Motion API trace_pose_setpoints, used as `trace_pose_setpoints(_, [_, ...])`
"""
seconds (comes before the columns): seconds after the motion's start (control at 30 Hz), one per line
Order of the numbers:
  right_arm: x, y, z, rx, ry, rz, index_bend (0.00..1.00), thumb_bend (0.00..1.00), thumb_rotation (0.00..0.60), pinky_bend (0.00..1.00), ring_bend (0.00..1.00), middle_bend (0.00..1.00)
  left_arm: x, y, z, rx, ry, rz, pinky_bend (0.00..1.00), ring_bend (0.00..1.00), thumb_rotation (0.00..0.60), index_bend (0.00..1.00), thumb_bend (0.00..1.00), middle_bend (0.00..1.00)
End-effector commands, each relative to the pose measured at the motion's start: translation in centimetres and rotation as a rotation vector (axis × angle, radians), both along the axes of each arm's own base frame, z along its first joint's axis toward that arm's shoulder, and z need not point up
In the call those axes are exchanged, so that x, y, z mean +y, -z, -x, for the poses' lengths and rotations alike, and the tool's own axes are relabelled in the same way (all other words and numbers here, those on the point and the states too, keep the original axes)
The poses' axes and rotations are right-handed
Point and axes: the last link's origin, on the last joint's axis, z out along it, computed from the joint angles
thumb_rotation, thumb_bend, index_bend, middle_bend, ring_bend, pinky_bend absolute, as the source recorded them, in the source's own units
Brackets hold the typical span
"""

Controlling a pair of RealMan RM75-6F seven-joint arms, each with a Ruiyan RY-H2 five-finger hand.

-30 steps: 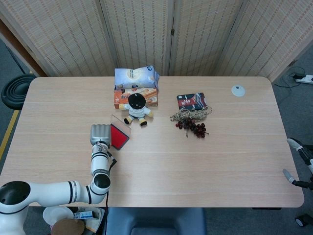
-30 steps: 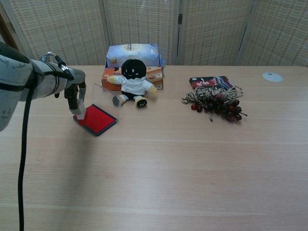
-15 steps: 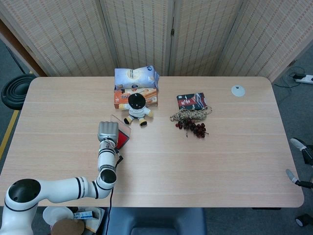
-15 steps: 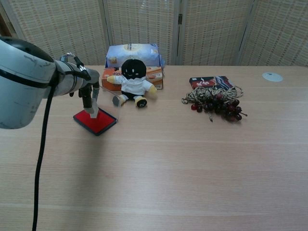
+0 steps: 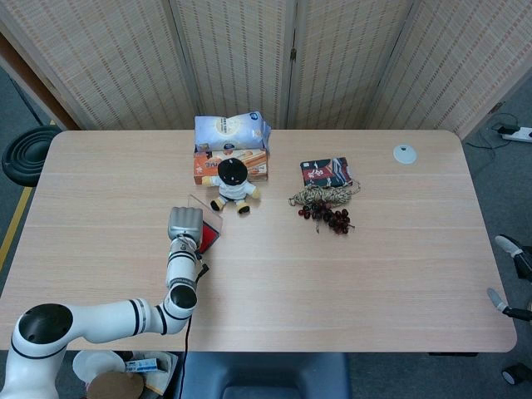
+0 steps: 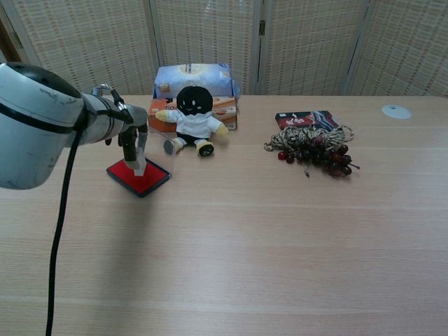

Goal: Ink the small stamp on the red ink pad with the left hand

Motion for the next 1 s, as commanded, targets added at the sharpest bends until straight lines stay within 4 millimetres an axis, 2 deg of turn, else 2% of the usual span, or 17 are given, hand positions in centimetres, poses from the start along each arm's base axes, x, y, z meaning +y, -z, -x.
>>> trace_pose_setpoints(0.03, [0.0, 0.1, 0.0, 0.003, 0.000, -0.001, 0.02, 0.38, 0.600, 0.00, 0.00, 0.00, 0.0, -0.1, 0.2, -0.003, 0.001, 0.000, 0.34, 0.30, 0.600, 0.57, 0.30, 0.45])
trace_pose_setpoints(0.77, [-0.2, 0.2, 0.1, 0.004, 0.008, -0.010, 0.02, 0.38, 0.600, 0.00, 0.00, 0.00, 0.2, 0.3, 2.2, -0.033, -0.031, 0.004, 0.34, 0.30, 0.600, 0.57, 0.30, 0.45])
trace_pose_setpoints(1.0, [-0.3, 0.2, 0.1, 0.006, 0.006, -0.010, 0.02, 0.38, 0.600, 0.00, 0.00, 0.00, 0.1, 0.0, 2.0, -0.034, -0.023, -0.007, 0.34, 0.30, 0.600, 0.57, 0.30, 0.45])
